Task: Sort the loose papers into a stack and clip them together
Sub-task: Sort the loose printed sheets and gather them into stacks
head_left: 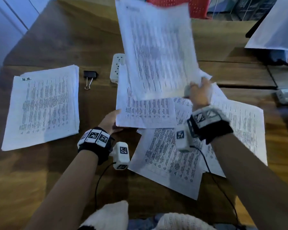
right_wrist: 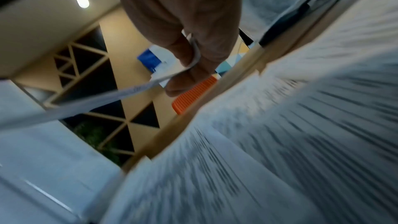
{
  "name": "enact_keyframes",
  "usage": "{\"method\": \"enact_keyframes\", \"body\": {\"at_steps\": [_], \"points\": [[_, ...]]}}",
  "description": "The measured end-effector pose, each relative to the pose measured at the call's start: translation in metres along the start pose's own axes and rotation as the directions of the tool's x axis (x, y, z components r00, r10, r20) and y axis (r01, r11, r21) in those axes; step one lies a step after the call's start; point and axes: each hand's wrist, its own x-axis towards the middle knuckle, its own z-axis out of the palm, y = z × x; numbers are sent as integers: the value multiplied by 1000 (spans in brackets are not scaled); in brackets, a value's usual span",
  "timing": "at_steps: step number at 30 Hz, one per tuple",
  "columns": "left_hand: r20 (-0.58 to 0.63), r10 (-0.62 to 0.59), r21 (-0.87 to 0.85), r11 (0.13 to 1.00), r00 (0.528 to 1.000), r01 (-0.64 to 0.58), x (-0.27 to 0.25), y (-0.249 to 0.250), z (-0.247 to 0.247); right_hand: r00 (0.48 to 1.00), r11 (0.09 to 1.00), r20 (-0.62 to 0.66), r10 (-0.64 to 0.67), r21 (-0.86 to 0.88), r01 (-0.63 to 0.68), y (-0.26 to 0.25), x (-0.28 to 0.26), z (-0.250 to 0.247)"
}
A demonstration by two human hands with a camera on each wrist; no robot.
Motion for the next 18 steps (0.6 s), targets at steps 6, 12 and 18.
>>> {"method": "enact_keyframes", "body": {"at_steps": [6, 12, 18], "points": [[146, 61, -308, 951, 987, -13, -2, 7, 3, 956, 972, 188, 227, -112, -209, 57, -50, 24], [-36, 146, 203, 970, 989, -135, 7, 7, 13, 957, 970, 228, 179, -202, -133, 72, -84, 36], [-30, 241, 451, 869, 970, -202, 12, -4, 20, 915, 815, -166, 368, -416, -403, 86, -58, -12]]}}
